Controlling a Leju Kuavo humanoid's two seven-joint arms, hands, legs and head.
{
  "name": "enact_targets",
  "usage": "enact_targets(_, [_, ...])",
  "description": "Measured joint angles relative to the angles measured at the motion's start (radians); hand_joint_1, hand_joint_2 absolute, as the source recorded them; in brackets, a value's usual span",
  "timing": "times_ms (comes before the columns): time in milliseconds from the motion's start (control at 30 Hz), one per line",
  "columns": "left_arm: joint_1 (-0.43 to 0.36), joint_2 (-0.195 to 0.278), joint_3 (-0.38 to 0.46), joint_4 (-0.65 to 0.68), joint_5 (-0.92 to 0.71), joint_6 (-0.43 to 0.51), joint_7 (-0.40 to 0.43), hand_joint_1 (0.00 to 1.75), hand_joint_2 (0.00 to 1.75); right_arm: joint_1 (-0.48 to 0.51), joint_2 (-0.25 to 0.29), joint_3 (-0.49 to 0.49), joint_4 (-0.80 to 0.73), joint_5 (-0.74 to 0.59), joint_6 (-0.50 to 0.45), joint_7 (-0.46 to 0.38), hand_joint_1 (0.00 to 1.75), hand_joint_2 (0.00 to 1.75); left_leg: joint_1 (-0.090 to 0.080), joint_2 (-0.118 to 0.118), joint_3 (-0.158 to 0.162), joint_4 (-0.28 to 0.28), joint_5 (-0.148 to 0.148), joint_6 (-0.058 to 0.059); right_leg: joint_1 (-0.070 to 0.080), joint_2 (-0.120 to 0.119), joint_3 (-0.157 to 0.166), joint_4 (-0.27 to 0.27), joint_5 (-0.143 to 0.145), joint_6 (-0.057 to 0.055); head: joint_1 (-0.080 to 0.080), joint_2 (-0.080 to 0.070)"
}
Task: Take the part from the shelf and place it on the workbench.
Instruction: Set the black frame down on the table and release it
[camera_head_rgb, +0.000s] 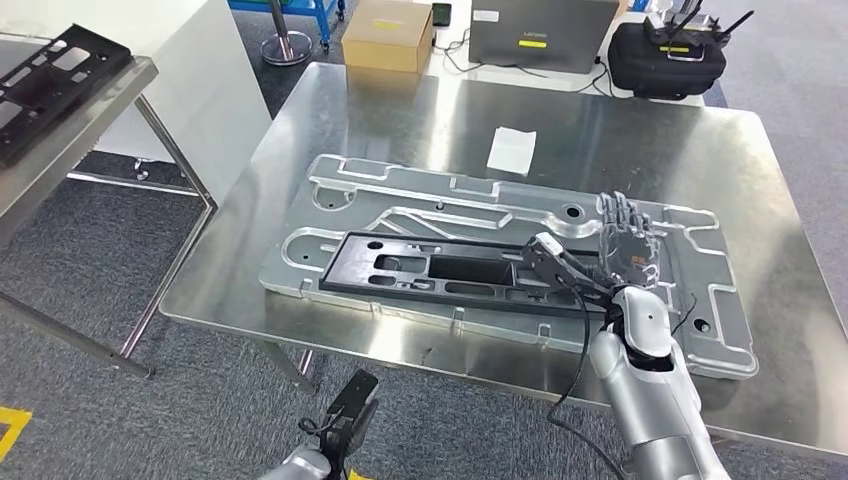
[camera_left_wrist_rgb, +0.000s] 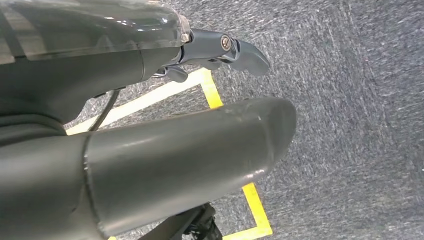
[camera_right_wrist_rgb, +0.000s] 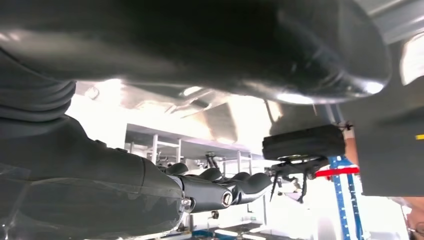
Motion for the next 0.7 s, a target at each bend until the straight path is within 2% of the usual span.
enact_targets(33, [0.001, 0.0, 0.001, 0.0, 0.0, 0.0, 0.0, 0.0, 0.0, -0.001, 0.0, 0.0, 0.004, 0.0, 0.0, 0.0, 0.0, 0.0, 0.002, 0.0, -0.035, 0.069, -0.027, -0.003, 0.001, 0.0, 0.0, 0.001, 0.0, -0.002, -0.002, 0.0])
enact_targets(67, [0.003, 0.001, 0.002, 0.0, 0.0, 0.0, 0.0, 0.0, 0.0, -0.001, 0.0, 0.0, 0.008, 0.0, 0.0, 0.0, 0.0, 0.0, 0.003, 0.0, -0.061, 0.119, -0.04, -0.006, 0.002, 0.0, -0.001, 0.002, -0.001, -0.002, -0.002, 0.0])
enact_targets(100, [0.004, 0.002, 0.002, 0.0, 0.0, 0.001, 0.0, 0.0, 0.0, 0.0, 0.0, 0.0, 0.012, 0.0, 0.0, 0.0, 0.0, 0.0, 0.005, 0.0, -0.074, 0.138, -0.034, -0.009, 0.002, 0.001, -0.001, 0.003, -0.001, -0.002, -0.002, 0.0])
enact_targets(133, [0.004, 0.002, 0.002, 0.0, 0.0, 0.001, 0.0, 0.0, 0.0, 0.0, 0.0, 0.0, 0.015, 0.0, 0.0, 0.0, 0.0, 0.0, 0.006, 0.0, -0.066, 0.115, -0.008, -0.01, 0.002, 0.001, -0.002, 0.006, -0.002, -0.002, -0.002, 0.0])
enact_targets(200, [0.003, 0.002, 0.002, 0.0, 0.0, 0.001, 0.0, 0.0, 0.0, -0.002, 0.0, 0.0, 0.019, 0.0, 0.0, 0.0, 0.0, 0.0, 0.009, 0.002, -0.012, -0.013, 0.065, -0.008, 0.002, 0.003, -0.003, 0.014, -0.005, 0.003, -0.003, 0.0])
enact_targets(233, [0.002, 0.002, 0.002, 0.0, 0.0, 0.001, 0.0, 0.0, 0.0, -0.003, 0.0, 0.0, 0.02, 0.0, 0.0, 0.0, 0.0, 0.0, 0.009, 0.002, 0.014, -0.074, 0.089, -0.005, 0.004, 0.003, -0.006, 0.02, -0.008, 0.008, -0.003, 0.0])
enact_targets(267, [0.002, 0.002, 0.002, 0.0, 0.0, 0.001, 0.0, 0.0, 0.0, -0.003, 0.0, 0.0, 0.02, 0.0, 0.0, 0.0, 0.0, 0.0, 0.008, 0.002, 0.03, -0.112, 0.101, -0.002, 0.005, 0.004, -0.01, 0.024, -0.008, 0.013, -0.002, 0.0])
enact_targets(300, [0.002, 0.002, 0.002, 0.0, 0.0, 0.001, 0.0, 0.0, 0.0, -0.004, 0.0, 0.0, 0.02, 0.0, 0.0, 0.0, 0.0, 0.0, 0.006, 0.001, 0.034, -0.127, 0.102, 0.003, 0.007, 0.004, -0.013, 0.027, -0.008, 0.018, -0.002, 0.0])
enact_targets(400, [0.002, 0.001, 0.002, 0.0, 0.0, 0.002, 0.0, 0.0, 0.0, -0.005, 0.0, 0.0, 0.021, 0.0, 0.0, 0.0, 0.0, 0.0, 0.005, 0.0, 0.032, -0.136, 0.112, 0.024, 0.003, 0.004, -0.02, 0.03, -0.009, 0.036, -0.001, 0.0])
enact_targets(467, [0.002, 0.001, 0.003, 0.0, 0.0, 0.006, -0.005, 0.0, 0.0, -0.004, 0.0, 0.0, 0.022, 0.0, -0.002, -0.002, 0.0, 0.0, 0.009, 0.001, 0.033, -0.143, 0.121, 0.037, 0.0, 0.004, -0.044, 0.087, -0.051, 0.045, 0.003, 0.0])
enact_targets(533, [0.007, 0.001, 0.003, 0.0, 0.0, 0.011, -0.011, 0.0, 0.0, 0.002, -0.001, 0.0, 0.022, -0.001, -0.006, -0.004, 0.0, 0.0, 0.008, 0.001, 0.03, -0.144, 0.123, 0.041, -0.001, 0.004, -0.097, 0.213, -0.116, 0.052, 0.007, 0.0])
enact_targets(567, [0.012, 0.001, 0.003, 0.0, 0.0, 0.012, -0.014, 0.0, 0.0, 0.008, -0.001, 0.0, 0.021, -0.002, -0.009, -0.006, 0.0, 0.0, 0.007, 0.001, 0.03, -0.144, 0.123, 0.041, -0.002, 0.004, -0.122, 0.269, -0.137, 0.055, 0.007, 0.0])
enact_targets(600, [0.017, 0.001, 0.003, 0.0, 0.0, 0.013, -0.017, 0.0, 0.0, 0.016, -0.001, 0.0, 0.019, -0.003, -0.013, -0.009, 0.0, 0.0, 0.007, 0.0, 0.029, -0.143, 0.123, 0.041, -0.003, 0.004, -0.133, 0.297, -0.14, 0.056, 0.008, 0.0])
enact_targets(633, [0.02, 0.001, 0.003, 0.0, 0.0, 0.013, -0.018, 0.0, 0.0, 0.023, -0.001, 0.0, 0.015, -0.005, -0.017, -0.014, 0.0, 0.0, 0.007, 0.0, 0.029, -0.143, 0.123, 0.041, -0.004, 0.004, -0.126, 0.285, -0.124, 0.056, 0.008, 0.0])
enact_targets(667, [0.023, 0.001, 0.003, 0.0, 0.0, 0.015, -0.019, 0.0, 0.0, 0.028, -0.001, 0.0, 0.009, -0.007, -0.022, -0.019, 0.0, 0.0, 0.007, -0.001, 0.029, -0.142, 0.123, 0.04, -0.005, 0.004, -0.1, 0.236, -0.094, 0.054, 0.008, 0.0])
enact_targets(700, [0.023, 0.001, 0.003, 0.0, 0.0, 0.017, -0.02, 0.0, 0.0, 0.031, -0.001, 0.0, 0.0, -0.012, -0.027, -0.027, 0.0, 0.0, 0.007, -0.002, 0.03, -0.141, 0.122, 0.038, -0.005, 0.004, -0.064, 0.163, -0.062, 0.051, 0.008, 0.0])
